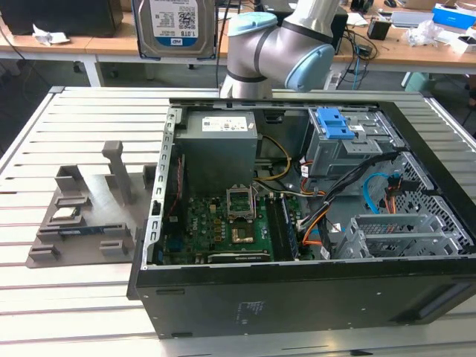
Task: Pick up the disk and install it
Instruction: 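Pick up the disk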
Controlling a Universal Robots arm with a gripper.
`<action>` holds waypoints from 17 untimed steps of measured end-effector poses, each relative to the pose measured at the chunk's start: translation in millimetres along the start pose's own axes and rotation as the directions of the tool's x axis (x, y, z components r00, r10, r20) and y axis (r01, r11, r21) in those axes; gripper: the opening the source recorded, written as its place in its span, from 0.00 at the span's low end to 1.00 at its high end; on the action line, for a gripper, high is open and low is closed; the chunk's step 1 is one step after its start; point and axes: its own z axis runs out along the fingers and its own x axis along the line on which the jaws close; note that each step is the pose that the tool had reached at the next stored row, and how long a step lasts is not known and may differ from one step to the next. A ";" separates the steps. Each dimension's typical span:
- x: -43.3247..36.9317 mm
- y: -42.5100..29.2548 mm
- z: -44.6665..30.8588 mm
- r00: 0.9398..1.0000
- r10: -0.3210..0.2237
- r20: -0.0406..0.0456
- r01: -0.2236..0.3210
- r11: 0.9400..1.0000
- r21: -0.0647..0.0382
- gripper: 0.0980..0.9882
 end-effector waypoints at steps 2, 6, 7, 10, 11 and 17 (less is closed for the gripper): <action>0.2 -5.7 -0.2 1.000 0.000 0.000 0.000 1.000 0.000 0.30; 0.6 -17.6 -0.8 1.000 0.000 0.000 0.000 1.000 0.000 0.30; 0.7 -19.7 -0.9 1.000 0.000 0.000 0.000 1.000 0.000 0.30; 1.0 -27.6 -1.3 1.000 0.000 0.000 0.000 1.000 0.000 0.30; 1.1 -30.0 -1.4 1.000 0.000 0.000 0.000 1.000 0.000 0.30; 1.6 -43.6 -2.0 1.000 0.000 0.000 0.000 1.000 0.000 0.30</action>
